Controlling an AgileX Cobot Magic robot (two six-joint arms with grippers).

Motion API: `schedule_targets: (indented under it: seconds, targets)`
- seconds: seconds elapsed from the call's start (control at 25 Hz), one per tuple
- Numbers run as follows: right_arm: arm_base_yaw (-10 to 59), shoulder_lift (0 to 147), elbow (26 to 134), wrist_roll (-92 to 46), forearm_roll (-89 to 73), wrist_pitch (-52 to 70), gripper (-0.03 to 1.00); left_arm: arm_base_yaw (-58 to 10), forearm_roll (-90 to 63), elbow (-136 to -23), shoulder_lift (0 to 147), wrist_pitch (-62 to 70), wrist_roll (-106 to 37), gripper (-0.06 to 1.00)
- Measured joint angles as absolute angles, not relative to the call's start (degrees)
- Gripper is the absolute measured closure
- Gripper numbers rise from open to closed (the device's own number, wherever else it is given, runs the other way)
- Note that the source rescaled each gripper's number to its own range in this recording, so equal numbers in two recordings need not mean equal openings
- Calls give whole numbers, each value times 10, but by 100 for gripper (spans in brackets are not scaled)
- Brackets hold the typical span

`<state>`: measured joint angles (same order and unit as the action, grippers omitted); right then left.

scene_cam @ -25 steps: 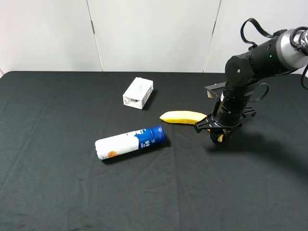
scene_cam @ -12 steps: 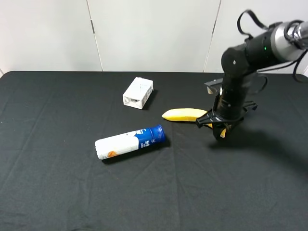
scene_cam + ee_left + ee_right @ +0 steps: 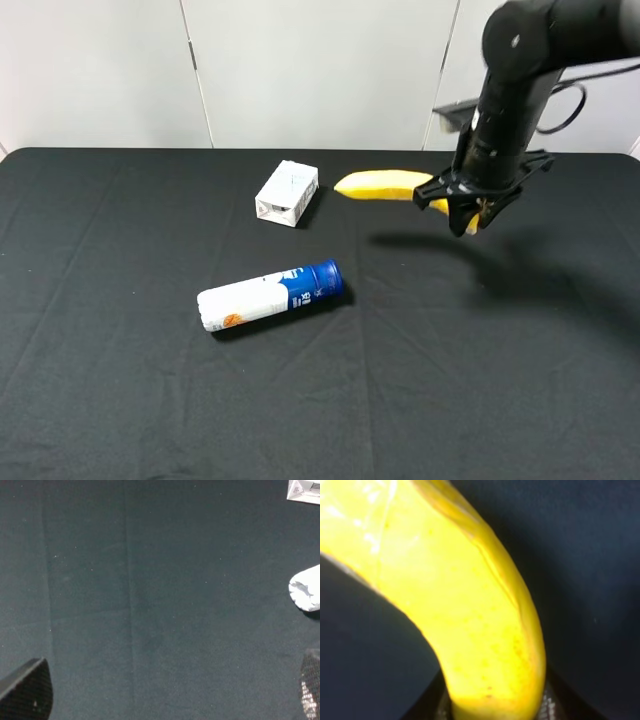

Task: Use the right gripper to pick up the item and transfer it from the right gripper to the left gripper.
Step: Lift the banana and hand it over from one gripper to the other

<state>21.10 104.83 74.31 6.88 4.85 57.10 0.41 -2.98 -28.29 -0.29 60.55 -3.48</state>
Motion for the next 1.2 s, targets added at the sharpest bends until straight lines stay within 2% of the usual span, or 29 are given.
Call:
schedule_targets:
  seconds: [0.56, 1.2]
  targets:
    - [321, 949, 743, 15, 44, 641, 96, 4, -30, -283, -3, 606, -35, -2]
    - [447, 945, 743, -78, 44, 673, 96, 4, -41, -284, -3, 606, -35, -2]
